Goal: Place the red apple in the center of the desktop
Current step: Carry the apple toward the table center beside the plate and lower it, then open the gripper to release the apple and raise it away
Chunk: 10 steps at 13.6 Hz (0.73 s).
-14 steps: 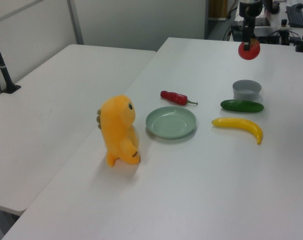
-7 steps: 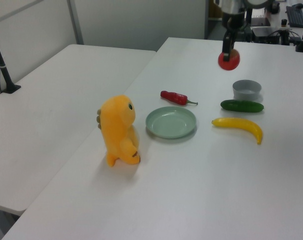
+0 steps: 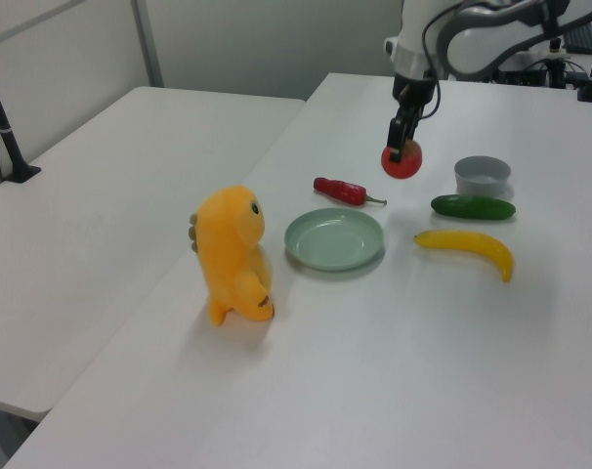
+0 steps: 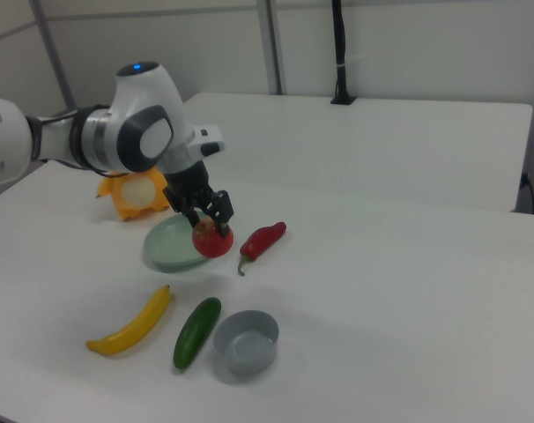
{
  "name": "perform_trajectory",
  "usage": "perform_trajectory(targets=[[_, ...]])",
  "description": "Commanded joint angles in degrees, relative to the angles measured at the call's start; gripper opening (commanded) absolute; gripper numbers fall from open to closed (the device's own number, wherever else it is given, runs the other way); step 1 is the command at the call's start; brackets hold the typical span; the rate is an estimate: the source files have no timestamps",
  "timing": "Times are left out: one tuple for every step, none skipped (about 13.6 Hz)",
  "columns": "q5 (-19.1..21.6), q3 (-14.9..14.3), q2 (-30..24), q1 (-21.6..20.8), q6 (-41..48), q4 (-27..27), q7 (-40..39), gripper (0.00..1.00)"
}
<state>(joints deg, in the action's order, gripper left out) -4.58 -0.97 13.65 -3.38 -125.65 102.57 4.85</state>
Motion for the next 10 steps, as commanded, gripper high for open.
perform_trajectory(targets=[[0.71,0.71,2.96,0.13,-2.67,-0.7,1.04,0.61],[0.71,0.71,3.48,0.22,-2.67,-0.7,1.04,0.61],[0.71,0.8,4.19,0.31,-2.75,-0.61,0.96,0.62],[0.63,0.8,5.15,0.31,-2.67,-0.61,0.95,0.62],[0.63,0.8,5.77,0.31,-2.75,-0.61,0.95,0.62],[0.63,0.8,6.56,0.39,-2.84,-0.61,0.95,0.62],[0.63,0.8,7.26,0.39,-3.28,-0.7,0.95,0.63],[0.63,0.8,7.88,0.39,-4.94,-0.61,0.95,0.65],[0.71,0.8,7.97,0.48,-5.47,-0.61,0.95,0.65],[0.71,0.8,8.32,0.48,-5.48,-0.7,1.04,0.71]])
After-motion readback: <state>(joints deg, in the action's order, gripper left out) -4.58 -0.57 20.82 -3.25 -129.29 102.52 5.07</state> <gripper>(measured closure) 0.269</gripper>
